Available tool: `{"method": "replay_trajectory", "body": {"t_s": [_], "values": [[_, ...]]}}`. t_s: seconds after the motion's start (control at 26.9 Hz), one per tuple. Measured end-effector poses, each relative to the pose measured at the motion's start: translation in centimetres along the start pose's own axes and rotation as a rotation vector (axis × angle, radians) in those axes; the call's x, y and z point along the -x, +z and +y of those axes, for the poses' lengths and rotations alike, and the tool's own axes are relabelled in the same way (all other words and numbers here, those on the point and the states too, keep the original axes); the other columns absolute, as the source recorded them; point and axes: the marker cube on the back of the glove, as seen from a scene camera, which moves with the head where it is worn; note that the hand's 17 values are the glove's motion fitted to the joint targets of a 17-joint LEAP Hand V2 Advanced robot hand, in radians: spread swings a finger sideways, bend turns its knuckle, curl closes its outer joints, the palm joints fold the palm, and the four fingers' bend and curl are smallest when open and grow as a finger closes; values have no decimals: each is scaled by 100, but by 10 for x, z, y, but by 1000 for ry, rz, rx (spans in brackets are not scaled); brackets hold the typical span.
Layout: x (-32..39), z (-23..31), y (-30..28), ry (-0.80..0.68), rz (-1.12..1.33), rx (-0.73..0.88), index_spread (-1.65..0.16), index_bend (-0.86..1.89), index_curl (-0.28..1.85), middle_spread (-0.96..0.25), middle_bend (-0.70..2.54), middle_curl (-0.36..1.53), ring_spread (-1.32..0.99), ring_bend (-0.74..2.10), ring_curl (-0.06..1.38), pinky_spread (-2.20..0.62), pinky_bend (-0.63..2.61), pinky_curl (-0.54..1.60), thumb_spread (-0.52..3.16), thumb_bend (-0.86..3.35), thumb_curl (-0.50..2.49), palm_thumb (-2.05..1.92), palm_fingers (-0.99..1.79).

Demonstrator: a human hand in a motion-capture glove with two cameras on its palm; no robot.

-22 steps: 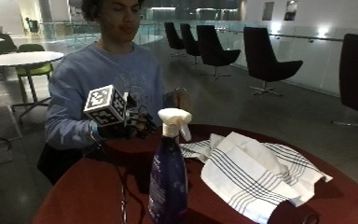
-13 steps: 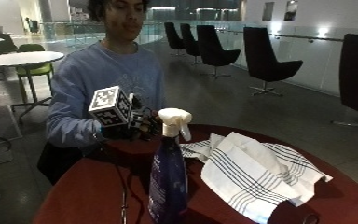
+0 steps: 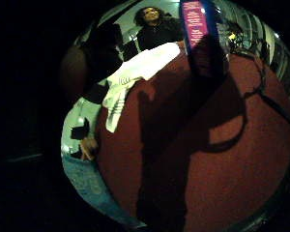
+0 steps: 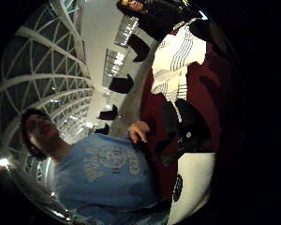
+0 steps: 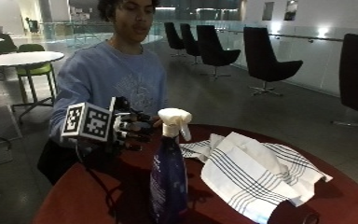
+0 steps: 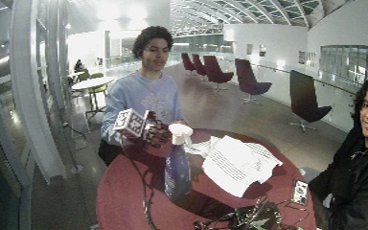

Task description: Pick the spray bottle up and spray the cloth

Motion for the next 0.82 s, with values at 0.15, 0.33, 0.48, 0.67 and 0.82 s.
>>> {"method": "replay_trajectory", "body": {"t_s": [0.15, 0.33, 0.48, 0.67, 0.82], "values": [[-15, -9, -24, 72, -228, -133, -33, 10, 25, -5, 33, 31, 0, 40, 30, 22, 23, 24, 107, 32, 28, 65, 71], [-33, -9, -33, 147, -313, -225, -34, 11, 24, -5, 32, 33, 0, 40, 31, 23, 23, 26, 109, 27, 29, 65, 70], [-48, -21, -32, 185, -270, -246, -34, 11, 24, -5, 32, 34, 0, 40, 31, 23, 24, 27, 110, 24, 29, 66, 69], [-68, -58, -31, 283, -191, -316, -35, 11, 24, -4, 30, 35, 1, 37, 32, 23, 27, 30, 109, 19, 30, 67, 63], [-84, -92, -31, 348, -156, -365, -36, 8, 23, -3, 27, 35, 2, 34, 32, 23, 34, 33, 106, 15, 30, 68, 53]]}}
